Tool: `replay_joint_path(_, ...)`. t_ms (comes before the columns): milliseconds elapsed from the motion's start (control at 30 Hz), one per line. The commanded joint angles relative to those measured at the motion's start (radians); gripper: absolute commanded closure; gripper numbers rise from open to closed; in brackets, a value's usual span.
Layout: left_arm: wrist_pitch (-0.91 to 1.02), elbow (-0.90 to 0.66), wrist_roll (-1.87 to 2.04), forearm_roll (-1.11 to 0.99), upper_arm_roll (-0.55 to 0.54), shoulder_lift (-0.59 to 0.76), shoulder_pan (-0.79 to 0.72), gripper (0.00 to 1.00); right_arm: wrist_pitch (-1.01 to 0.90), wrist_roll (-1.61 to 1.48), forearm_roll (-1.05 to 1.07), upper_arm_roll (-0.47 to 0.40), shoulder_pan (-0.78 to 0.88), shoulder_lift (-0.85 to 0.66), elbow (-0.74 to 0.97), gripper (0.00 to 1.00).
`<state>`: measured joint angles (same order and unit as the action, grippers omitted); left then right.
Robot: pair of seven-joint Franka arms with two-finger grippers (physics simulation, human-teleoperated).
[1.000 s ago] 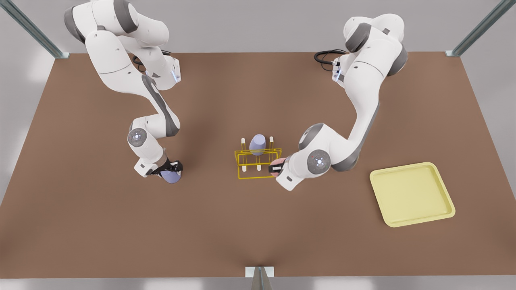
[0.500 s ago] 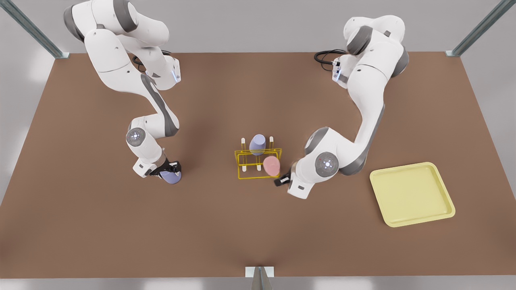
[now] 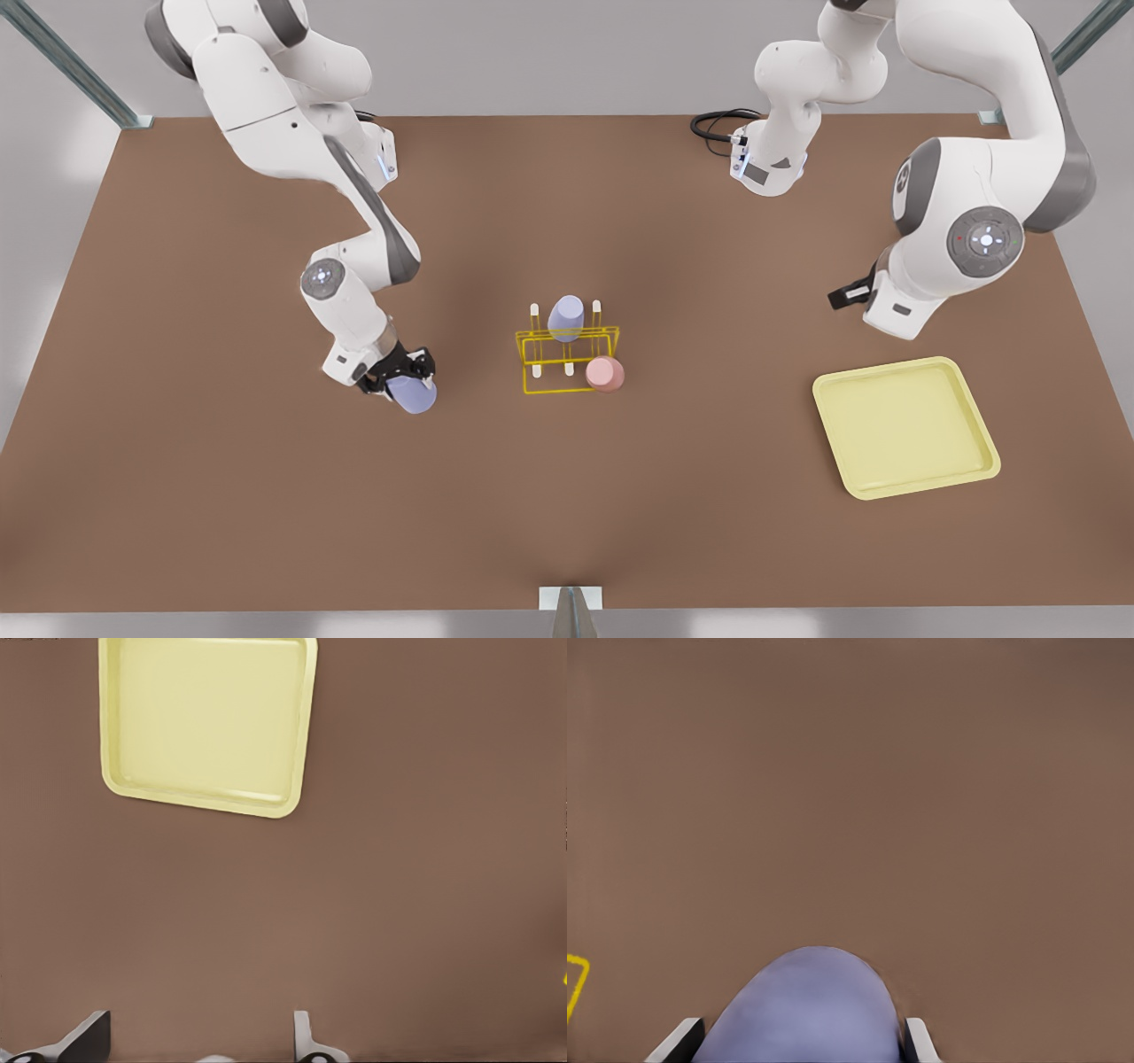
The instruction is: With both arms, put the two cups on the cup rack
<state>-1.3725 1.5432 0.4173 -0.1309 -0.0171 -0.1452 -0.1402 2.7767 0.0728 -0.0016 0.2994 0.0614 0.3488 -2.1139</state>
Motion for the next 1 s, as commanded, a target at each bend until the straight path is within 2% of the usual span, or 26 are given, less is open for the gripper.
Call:
replay_joint_path(0,0.061,0.000,-0.466,0.007,0.000,0.003,-0.006,0.00,-0.015,0.007,0.066,0.024,0.003,0.001,0.022,0.19)
replay_joint_path(233,0.099,-0.029,-0.459,0.007,0.000,0.003,-0.002,0.00,-0.151,0.007,0.268,0.101,0.008,0.010,0.158,0.19)
replay_joint_path(500,0.148,-0.044,-0.468,-0.030,0.005,0.007,0.027,0.00,-0.206,0.010,0.402,0.133,0.035,0.065,0.276,0.19)
replay_joint_path(967,0.073,-0.043,-0.463,0.045,-0.006,-0.065,0.017,0.00,-0.206,0.005,0.431,0.149,0.093,0.142,0.339,0.19)
